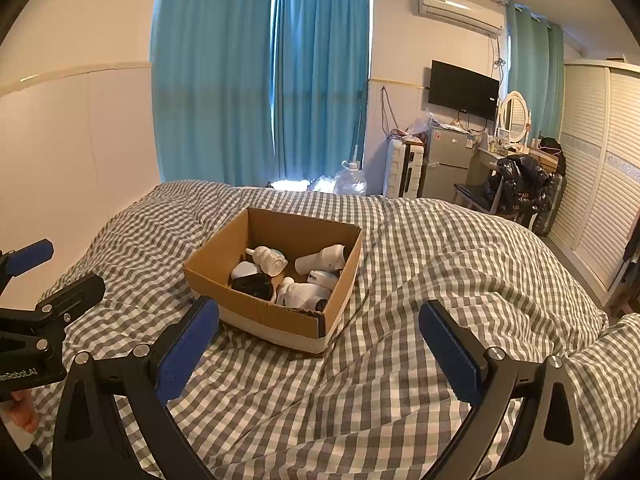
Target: Organize objects
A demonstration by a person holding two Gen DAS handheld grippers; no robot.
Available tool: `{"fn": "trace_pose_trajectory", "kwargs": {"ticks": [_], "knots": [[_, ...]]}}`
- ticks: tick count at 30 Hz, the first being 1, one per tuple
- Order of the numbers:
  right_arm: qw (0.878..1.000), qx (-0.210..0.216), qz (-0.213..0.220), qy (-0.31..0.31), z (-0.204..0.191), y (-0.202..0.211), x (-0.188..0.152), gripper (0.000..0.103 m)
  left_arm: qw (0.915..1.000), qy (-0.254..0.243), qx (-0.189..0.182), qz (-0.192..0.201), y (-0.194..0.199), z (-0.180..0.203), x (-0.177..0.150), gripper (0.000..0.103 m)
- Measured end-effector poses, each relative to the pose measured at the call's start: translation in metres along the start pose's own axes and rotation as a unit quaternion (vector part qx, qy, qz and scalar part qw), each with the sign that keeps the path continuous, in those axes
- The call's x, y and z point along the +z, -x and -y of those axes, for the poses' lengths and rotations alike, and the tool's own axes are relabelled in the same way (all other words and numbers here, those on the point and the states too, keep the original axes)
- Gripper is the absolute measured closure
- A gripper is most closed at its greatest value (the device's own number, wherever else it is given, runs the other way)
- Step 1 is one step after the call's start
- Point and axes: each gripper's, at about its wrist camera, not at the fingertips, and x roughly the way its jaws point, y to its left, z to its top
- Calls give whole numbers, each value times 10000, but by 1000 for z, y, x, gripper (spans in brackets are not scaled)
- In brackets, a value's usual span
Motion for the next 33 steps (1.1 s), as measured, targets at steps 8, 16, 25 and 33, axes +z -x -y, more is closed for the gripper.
{"fn": "trace_pose_trajectory", "kwargs": {"ticks": [8, 16, 25, 33], "knots": [[10000, 9, -19, 9, -1, -2, -1, 2, 10000, 58, 33, -37, -1, -3, -1, 0], [10000, 26, -49, 51, -3, -3, 0, 2, 9999, 65, 69, -63, -1, -5, -1, 0], [10000, 23, -54, 50, -4, -3, 0, 2, 9999, 47, 66, -95, -2, -5, -2, 0], [10000, 26, -57, 31, -3, -3, -1, 2, 9999, 18, 78, -94, -1, -5, -4, 0]]}}
